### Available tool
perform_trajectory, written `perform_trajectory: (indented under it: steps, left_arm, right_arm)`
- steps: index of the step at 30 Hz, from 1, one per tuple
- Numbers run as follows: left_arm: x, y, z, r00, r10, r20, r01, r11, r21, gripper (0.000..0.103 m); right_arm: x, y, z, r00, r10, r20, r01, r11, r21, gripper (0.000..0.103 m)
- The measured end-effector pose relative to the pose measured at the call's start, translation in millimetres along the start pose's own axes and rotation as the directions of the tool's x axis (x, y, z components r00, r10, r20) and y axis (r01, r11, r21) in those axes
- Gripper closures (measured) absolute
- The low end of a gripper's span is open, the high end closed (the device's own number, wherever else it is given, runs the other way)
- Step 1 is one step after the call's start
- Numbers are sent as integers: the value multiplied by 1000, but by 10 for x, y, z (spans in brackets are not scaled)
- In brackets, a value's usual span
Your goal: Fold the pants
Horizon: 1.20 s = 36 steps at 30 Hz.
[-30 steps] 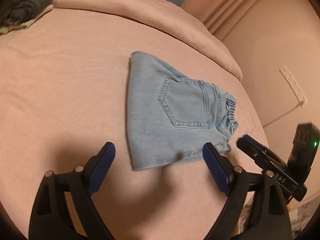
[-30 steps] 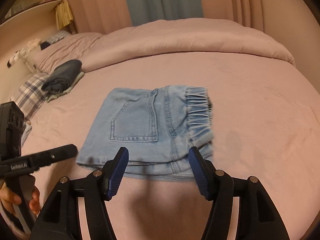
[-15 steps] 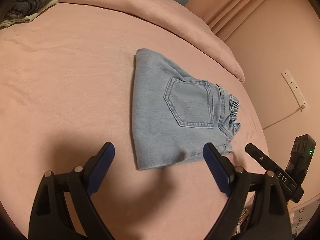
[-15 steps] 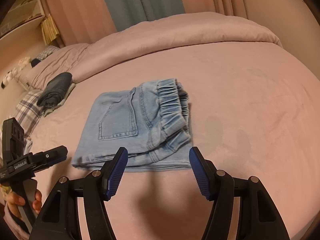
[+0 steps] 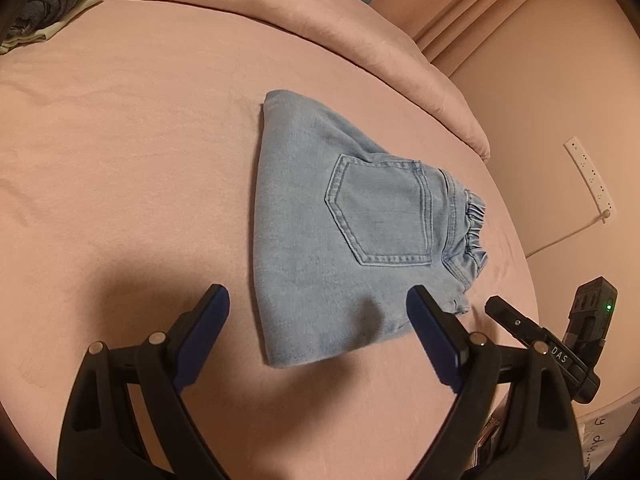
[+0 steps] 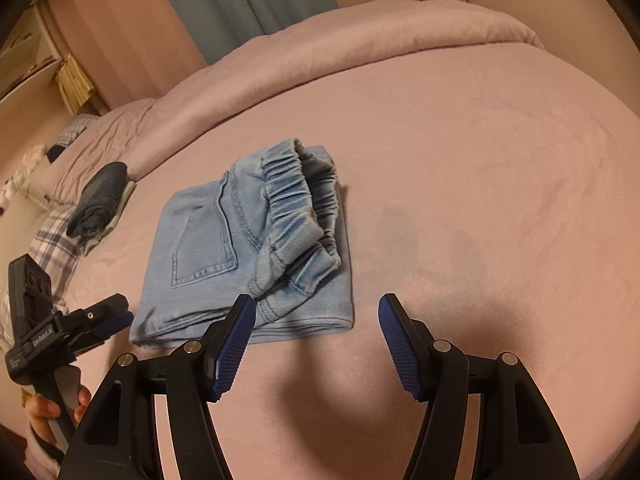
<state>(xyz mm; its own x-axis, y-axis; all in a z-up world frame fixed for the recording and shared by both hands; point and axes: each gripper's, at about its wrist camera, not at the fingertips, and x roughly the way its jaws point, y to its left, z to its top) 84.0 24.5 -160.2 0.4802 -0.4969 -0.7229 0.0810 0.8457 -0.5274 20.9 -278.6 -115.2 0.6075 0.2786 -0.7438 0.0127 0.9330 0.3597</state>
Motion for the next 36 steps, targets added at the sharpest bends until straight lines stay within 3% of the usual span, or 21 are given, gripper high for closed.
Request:
perform_trajectory:
  steps: [12,36]
  left_arm:
    - [109,-21,8,999,11,-40,-10,1000,15,13]
    - [166,-81,28,998,19,-59,-17,999,36,13]
  right_arm:
    - [84,-124,-29,997,65,-29,-63,995,82,37]
    - [140,-163,-29,995,85,-44,-80,992,102,33]
